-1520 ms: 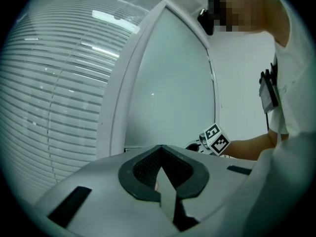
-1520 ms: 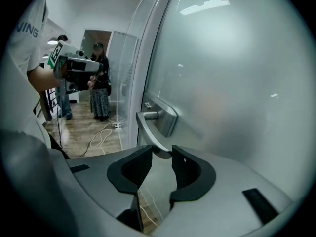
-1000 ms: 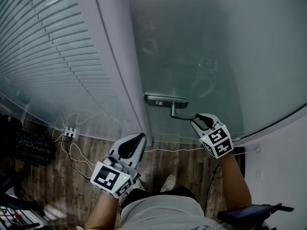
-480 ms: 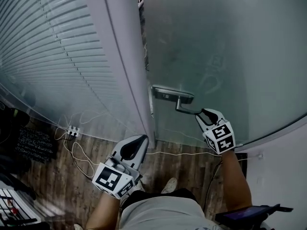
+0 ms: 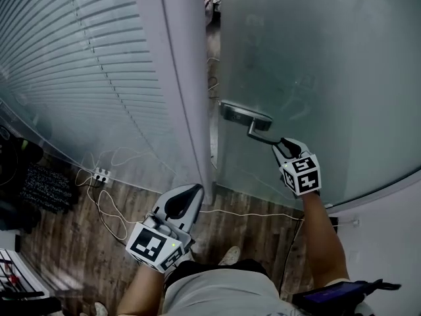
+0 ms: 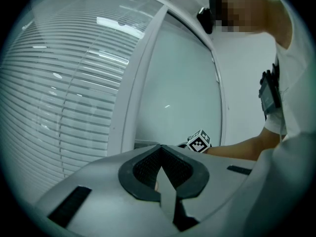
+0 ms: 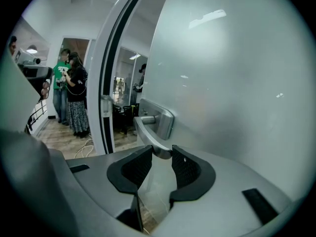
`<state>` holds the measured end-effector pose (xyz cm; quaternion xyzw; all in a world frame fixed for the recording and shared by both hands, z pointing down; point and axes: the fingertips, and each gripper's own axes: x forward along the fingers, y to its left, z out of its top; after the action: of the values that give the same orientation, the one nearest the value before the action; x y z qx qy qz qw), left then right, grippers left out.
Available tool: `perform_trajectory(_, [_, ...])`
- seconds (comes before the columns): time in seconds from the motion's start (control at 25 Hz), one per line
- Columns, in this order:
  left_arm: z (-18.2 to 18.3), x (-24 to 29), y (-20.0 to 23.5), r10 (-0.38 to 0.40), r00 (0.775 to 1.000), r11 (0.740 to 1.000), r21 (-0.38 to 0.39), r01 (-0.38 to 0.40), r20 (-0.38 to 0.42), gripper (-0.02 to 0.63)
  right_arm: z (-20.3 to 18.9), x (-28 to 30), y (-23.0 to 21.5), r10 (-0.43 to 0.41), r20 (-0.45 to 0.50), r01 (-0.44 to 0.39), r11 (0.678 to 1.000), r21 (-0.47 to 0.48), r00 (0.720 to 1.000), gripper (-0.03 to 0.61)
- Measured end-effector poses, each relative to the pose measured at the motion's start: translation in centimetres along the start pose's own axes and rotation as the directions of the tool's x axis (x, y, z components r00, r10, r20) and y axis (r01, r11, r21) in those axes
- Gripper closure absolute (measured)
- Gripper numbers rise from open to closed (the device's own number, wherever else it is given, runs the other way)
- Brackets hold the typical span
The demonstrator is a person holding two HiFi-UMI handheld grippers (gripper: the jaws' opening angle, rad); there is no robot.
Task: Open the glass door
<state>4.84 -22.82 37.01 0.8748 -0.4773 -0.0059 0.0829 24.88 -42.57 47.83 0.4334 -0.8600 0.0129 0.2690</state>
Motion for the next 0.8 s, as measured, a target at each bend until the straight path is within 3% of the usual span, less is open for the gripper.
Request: perform_trajectory(0.8, [-0.3, -2.4, 0.7, 0.085, 0.996, 0.996, 0.011, -0.085, -0.003, 0.614, 1.1, 6.0, -7.1, -0.102, -0.018, 0.103, 0.992, 0.075, 0.995, 0.456])
